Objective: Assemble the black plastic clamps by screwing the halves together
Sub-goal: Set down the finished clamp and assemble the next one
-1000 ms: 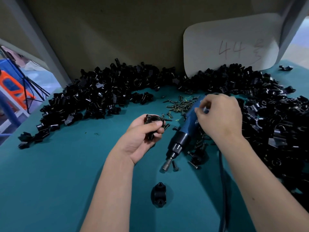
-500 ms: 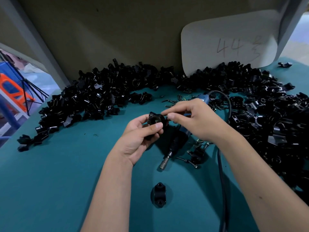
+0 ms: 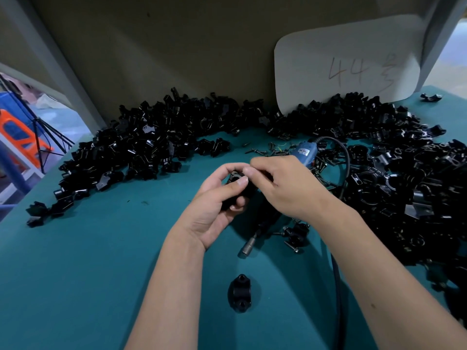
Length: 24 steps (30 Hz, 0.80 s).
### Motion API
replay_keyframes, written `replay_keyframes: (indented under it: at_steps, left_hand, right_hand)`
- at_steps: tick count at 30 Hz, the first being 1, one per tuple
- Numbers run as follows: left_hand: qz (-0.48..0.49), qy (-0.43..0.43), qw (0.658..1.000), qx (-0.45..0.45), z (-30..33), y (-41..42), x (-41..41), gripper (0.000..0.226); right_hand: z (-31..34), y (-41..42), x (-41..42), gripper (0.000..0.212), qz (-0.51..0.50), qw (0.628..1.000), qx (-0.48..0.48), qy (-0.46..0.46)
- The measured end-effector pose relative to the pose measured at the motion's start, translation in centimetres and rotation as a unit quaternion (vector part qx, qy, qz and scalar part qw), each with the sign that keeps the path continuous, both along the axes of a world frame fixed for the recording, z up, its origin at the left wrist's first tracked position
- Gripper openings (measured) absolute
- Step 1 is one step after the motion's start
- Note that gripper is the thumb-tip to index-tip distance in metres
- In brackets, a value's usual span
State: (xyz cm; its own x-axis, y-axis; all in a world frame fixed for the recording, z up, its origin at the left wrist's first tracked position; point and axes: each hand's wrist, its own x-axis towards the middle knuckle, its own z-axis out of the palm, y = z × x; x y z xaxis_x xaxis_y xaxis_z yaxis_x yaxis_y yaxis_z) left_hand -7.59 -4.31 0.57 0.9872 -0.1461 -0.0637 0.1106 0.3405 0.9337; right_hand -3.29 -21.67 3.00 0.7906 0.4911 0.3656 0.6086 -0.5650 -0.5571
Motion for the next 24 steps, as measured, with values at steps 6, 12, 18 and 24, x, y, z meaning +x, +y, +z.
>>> replay_keyframes:
  at_steps: [6,12,18,24]
  left_hand:
    - [0.003,0.014,1.0,0.0,0.5,-0.2,0.1,0.029]
    - [-0.002,0.002,1.0,-0.007,0.1,0.0,0.1,0.024]
    - [-0.016,-0.031,0.999,-0.025,0.1,-0.1,0.2,0.047]
    - [-0.03,-0.035,0.998,-0.047,-0.1,0.1,0.4,0.052]
  right_hand:
    - [0.4,-0.4,-0.2,0.041,0.003,1.0,0.005,0.024]
    - [0.2,0.4,-0.4,0.042,-0.015,1.0,-0.021,-0.012]
    - [0.7,0.0,-0.2,0.043,-0.017,1.0,-0.018,0.02]
    - [1.2,-0.6,0.0,0.025,0.019,0.995,0.009,0.093]
